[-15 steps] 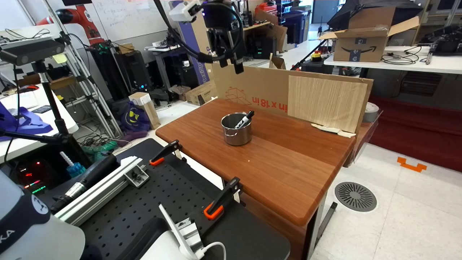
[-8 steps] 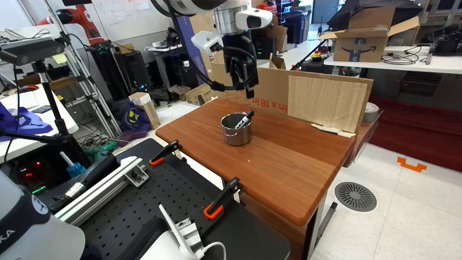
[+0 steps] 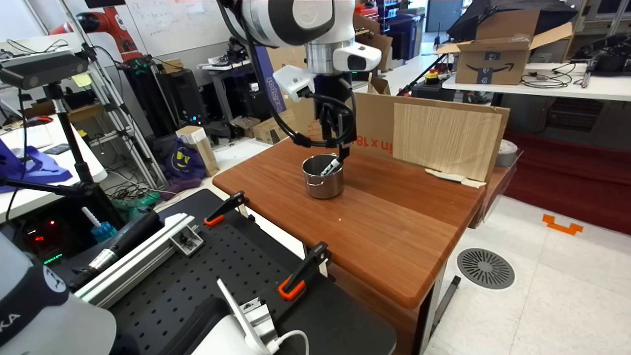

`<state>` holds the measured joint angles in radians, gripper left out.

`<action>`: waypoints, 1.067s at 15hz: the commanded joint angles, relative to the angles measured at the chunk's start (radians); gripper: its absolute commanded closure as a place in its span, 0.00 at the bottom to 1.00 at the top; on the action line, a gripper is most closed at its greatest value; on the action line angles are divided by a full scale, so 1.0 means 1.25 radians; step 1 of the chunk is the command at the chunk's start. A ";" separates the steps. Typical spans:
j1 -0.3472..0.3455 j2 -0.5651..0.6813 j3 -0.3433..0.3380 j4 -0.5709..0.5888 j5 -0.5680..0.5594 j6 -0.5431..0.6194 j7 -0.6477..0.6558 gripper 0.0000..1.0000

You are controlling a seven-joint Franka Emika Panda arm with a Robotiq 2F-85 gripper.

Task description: Remove the marker from the pot

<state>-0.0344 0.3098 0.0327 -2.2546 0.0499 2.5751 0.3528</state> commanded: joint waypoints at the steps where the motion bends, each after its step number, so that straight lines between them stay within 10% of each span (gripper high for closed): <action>1: 0.025 0.036 -0.026 0.020 0.013 0.009 -0.008 0.25; 12: 0.041 0.039 -0.037 0.033 0.010 0.013 -0.004 1.00; 16: 0.055 0.012 -0.046 0.031 -0.009 -0.012 0.008 0.95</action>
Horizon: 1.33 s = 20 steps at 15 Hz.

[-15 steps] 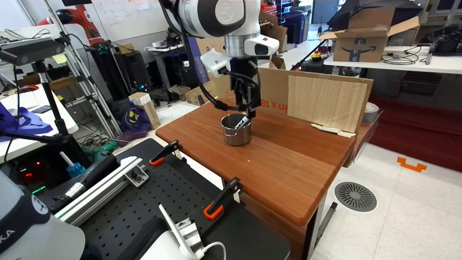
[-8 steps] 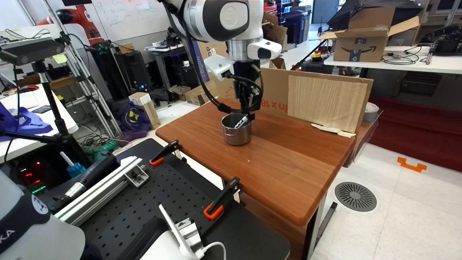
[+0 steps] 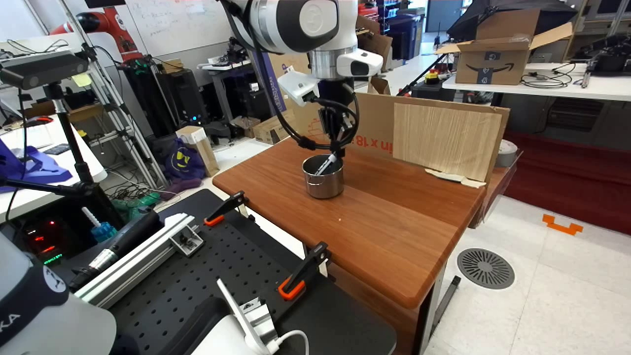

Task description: Remove the marker from the pot

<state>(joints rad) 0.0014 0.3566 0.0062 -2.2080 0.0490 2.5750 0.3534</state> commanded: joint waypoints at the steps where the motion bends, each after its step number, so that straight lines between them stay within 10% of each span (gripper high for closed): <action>1: 0.032 -0.041 -0.029 -0.010 -0.017 -0.019 0.012 0.95; 11: 0.058 -0.217 0.001 0.004 -0.072 -0.107 0.033 0.95; 20: 0.136 -0.105 0.049 0.000 -0.160 -0.067 0.085 0.95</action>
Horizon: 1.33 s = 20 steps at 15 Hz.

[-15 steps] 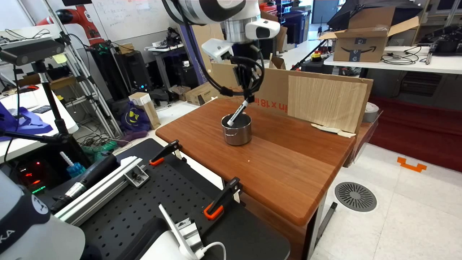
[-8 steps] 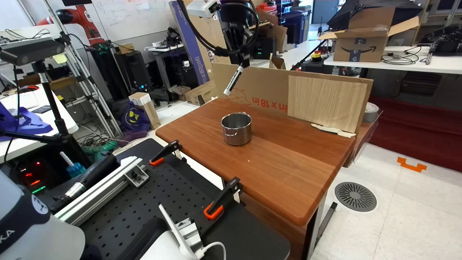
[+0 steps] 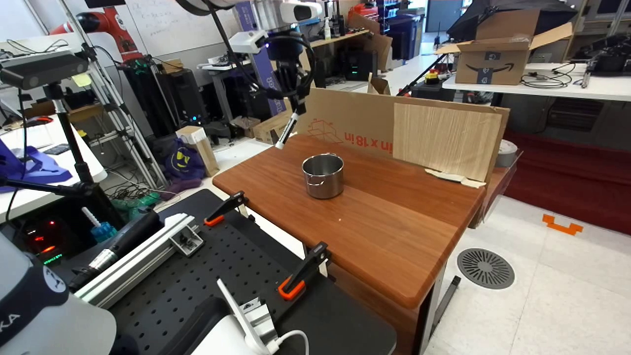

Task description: Remove the marker from the pot

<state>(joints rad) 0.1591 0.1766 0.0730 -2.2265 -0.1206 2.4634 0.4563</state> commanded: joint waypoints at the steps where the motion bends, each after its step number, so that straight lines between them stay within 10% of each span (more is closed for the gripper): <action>1: 0.014 0.058 -0.007 0.019 -0.024 0.031 -0.003 0.95; 20: 0.062 0.361 -0.069 0.205 -0.007 0.098 -0.048 0.95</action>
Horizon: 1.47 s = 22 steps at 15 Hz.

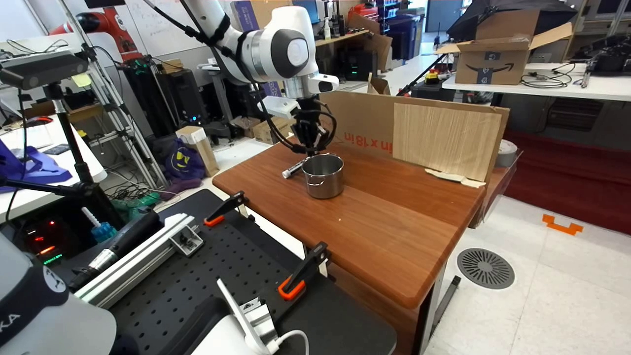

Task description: Remove the marker from the pot

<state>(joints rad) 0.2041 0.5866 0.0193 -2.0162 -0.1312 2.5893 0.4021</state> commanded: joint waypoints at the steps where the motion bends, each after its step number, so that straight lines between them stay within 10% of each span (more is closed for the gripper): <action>1: 0.030 0.041 -0.031 0.044 0.001 -0.002 -0.003 0.95; 3: 0.034 0.049 -0.035 0.055 0.003 -0.006 -0.004 0.95; 4: 0.035 0.050 -0.036 0.060 0.004 -0.012 -0.005 0.56; 12: 0.036 0.059 -0.039 0.076 0.007 -0.019 -0.006 0.03; 22: 0.047 -0.033 -0.028 0.017 0.005 -0.010 -0.011 0.00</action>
<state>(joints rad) 0.2460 0.6042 -0.0065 -1.9485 -0.1312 2.5830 0.4020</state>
